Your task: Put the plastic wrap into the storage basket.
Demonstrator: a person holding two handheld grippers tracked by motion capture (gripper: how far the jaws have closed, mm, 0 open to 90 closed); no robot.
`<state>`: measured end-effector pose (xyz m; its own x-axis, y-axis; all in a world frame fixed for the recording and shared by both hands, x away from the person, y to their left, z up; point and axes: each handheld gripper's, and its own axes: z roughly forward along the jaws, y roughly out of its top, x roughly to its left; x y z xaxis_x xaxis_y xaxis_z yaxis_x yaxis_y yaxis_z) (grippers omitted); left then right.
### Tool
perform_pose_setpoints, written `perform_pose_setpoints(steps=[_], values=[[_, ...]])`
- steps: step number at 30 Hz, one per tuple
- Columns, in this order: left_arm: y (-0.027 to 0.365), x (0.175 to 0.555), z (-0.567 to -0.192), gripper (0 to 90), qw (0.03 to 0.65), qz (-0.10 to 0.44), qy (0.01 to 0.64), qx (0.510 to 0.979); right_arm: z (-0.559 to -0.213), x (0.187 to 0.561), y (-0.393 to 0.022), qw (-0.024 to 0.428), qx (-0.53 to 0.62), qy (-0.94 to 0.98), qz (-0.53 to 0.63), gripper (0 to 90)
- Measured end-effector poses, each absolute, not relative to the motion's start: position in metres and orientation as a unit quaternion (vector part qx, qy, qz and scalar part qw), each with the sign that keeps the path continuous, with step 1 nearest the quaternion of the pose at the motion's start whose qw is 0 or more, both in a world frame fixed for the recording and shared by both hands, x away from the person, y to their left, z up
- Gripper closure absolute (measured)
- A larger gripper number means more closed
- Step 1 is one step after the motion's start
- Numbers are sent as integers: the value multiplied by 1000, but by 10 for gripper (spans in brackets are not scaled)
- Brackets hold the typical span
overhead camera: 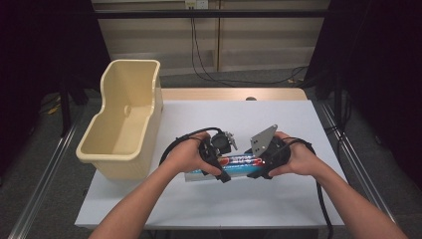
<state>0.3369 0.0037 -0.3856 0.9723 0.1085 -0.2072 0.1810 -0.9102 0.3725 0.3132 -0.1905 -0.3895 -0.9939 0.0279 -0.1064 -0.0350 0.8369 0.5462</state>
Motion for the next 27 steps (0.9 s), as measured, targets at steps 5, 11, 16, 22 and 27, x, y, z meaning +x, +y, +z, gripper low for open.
perform_pose_setpoints(steps=[5, 11, 16, 22, 27], values=[[3, 331, -382, 318, 183, -90, 85, 975, -391, 313, -190, 49, -20, 955, 293, 312], [7, 329, -370, 321, 182, -72, 103, 975, -389, 316, -191, 56, -10, 945, 323, 284], [12, 333, -366, 322, 192, -62, 125, 971, -385, 321, -197, 87, 37, 927, 363, 92], [20, 341, -368, 322, 186, -50, 164, 967, -384, 326, -216, 130, 110, 906, 388, 24], [29, 349, -369, 323, 189, -47, 200, 960, -382, 330, -237, 139, 153, 883, 421, 16]])
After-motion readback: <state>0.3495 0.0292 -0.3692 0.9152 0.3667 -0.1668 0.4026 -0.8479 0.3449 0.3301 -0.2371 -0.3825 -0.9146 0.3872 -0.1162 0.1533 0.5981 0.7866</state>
